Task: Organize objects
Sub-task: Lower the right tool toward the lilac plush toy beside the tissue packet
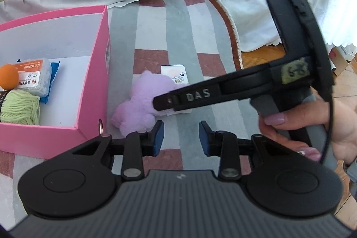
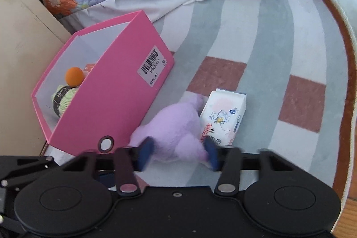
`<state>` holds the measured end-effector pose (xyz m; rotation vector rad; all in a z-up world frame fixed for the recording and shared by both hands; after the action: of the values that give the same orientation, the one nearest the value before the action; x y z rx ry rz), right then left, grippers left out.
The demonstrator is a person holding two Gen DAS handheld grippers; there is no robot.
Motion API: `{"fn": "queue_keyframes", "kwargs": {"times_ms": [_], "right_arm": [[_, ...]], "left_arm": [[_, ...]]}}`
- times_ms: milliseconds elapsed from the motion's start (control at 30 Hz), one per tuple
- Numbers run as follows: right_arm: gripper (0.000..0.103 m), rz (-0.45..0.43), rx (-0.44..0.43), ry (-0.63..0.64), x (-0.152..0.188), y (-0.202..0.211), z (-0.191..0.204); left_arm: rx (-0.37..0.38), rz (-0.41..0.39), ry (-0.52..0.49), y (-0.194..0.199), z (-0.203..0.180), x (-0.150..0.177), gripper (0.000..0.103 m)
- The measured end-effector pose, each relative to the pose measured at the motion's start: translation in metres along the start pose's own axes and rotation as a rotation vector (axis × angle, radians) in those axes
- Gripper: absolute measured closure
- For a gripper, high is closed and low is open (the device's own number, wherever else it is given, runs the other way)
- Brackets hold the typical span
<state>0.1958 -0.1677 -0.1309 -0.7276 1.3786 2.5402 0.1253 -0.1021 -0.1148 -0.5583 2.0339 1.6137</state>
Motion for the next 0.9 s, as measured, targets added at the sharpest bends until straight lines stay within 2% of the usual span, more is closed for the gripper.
{"fn": "queue_keyframes", "kwargs": {"times_ms": [133, 367, 567, 667, 767, 900], "right_arm": [[0.071, 0.003, 0.024, 0.016, 0.009, 0.007, 0.003], [0.078, -0.028, -0.030, -0.030, 0.036, 0.024, 0.001], [0.081, -0.109, -0.073, -0.077, 0.059, 0.048, -0.009], [0.081, -0.100, -0.073, -0.142, 0.070, 0.053, -0.019], [0.081, -0.096, -0.066, -0.171, 0.081, 0.056, -0.017], [0.081, -0.106, -0.018, -0.164, 0.090, 0.062, -0.011]], "left_arm": [[0.007, 0.001, 0.028, 0.002, 0.006, 0.001, 0.070], [0.049, 0.037, -0.010, 0.006, 0.004, 0.011, 0.069], [0.088, 0.059, -0.006, 0.013, 0.003, 0.020, 0.066], [0.028, 0.089, -0.053, 0.011, -0.002, 0.022, 0.065], [0.060, 0.118, -0.038, 0.010, -0.006, 0.023, 0.064], [0.049, 0.116, -0.043, 0.011, -0.005, 0.025, 0.064]]}}
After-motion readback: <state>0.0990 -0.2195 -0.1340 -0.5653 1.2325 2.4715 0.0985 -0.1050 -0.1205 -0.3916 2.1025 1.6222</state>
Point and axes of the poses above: each gripper's, at about its wrist camera, not at the fingertips, and y roughly against the way its jaws point, z to its left, x to its underside, the point moved 4 cm from there along -y, roughly the way its jaws point, and after that the axes turned 2 degrees about -x, right-handed, at the moved point
